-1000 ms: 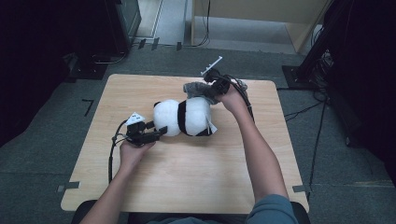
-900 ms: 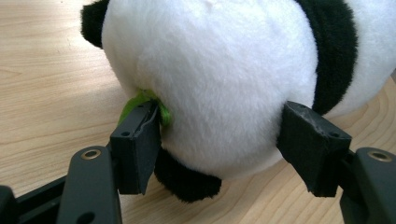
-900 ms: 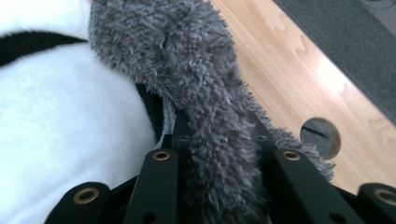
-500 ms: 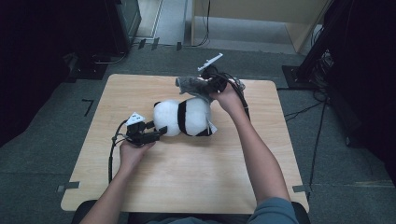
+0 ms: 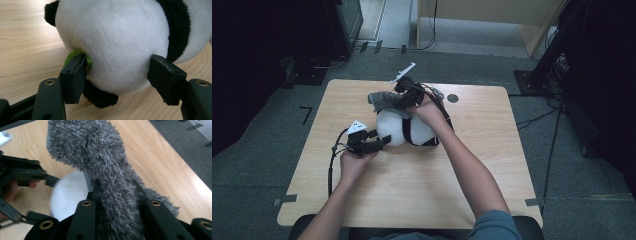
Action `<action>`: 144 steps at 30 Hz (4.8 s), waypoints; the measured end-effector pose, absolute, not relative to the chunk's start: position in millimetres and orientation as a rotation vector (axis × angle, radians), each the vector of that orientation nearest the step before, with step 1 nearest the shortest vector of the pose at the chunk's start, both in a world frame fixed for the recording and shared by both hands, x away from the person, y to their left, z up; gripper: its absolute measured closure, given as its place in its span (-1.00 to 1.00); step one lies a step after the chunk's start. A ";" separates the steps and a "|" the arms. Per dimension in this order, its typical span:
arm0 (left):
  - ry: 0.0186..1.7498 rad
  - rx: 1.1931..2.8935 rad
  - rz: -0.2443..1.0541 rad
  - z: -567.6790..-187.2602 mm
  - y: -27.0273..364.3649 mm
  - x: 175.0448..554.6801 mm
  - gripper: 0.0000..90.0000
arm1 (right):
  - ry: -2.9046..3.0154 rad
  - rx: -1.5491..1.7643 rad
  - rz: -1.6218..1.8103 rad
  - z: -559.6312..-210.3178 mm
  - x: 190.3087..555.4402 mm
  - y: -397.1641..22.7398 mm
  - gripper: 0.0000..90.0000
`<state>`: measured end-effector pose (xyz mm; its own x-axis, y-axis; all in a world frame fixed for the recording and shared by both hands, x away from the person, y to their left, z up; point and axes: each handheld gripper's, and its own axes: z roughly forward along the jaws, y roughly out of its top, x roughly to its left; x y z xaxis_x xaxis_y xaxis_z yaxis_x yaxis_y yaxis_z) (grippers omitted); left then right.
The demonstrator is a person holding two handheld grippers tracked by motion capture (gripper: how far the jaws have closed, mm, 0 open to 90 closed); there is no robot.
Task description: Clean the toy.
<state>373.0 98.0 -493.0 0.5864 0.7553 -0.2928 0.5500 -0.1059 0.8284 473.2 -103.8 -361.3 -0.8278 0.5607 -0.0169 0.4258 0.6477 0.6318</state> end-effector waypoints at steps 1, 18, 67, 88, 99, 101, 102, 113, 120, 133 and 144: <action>1.071 1.781 0.249 -493.0 98.0 373.0 -0.28 | 2.680 0.774 0.921 -362.6 471.1 -92.1 0.61; 1.069 1.782 0.250 -493.5 98.2 373.3 -0.29 | 2.684 0.813 0.835 -367.5 464.0 -114.6 0.60; 1.065 1.782 0.264 -492.8 97.0 372.6 -0.30 | 2.687 0.812 0.856 -370.6 457.2 -92.7 0.57; 1.061 1.780 0.256 -493.6 97.5 372.9 -0.30 | 2.557 0.914 0.878 -357.2 440.9 -187.2 0.56; 1.042 1.793 0.263 -493.8 97.8 372.6 -0.29 | 2.540 1.002 0.920 -362.9 435.2 -221.3 0.57; 1.044 1.794 0.261 -493.9 97.8 372.6 -0.30 | 2.519 0.997 0.935 -359.5 431.9 -227.4 0.58; 1.046 1.795 0.260 -493.9 97.9 372.6 -0.30 | 2.519 0.997 0.935 -359.5 431.9 -227.4 0.58; 1.052 1.793 0.263 -493.7 96.3 372.2 -0.32 | 2.459 1.138 0.931 -380.9 425.7 -256.1 0.57; 1.046 1.804 0.279 -494.5 95.9 372.1 -0.32 | 2.487 1.121 0.887 -397.2 423.3 -245.9 0.55; 1.049 1.792 0.273 -495.2 95.3 372.5 -0.32 | 2.492 1.137 0.859 -420.9 417.7 -248.1 0.57; 1.048 1.793 0.274 -495.2 95.4 372.5 -0.32 | 2.585 1.181 0.764 -456.2 417.6 -243.4 0.57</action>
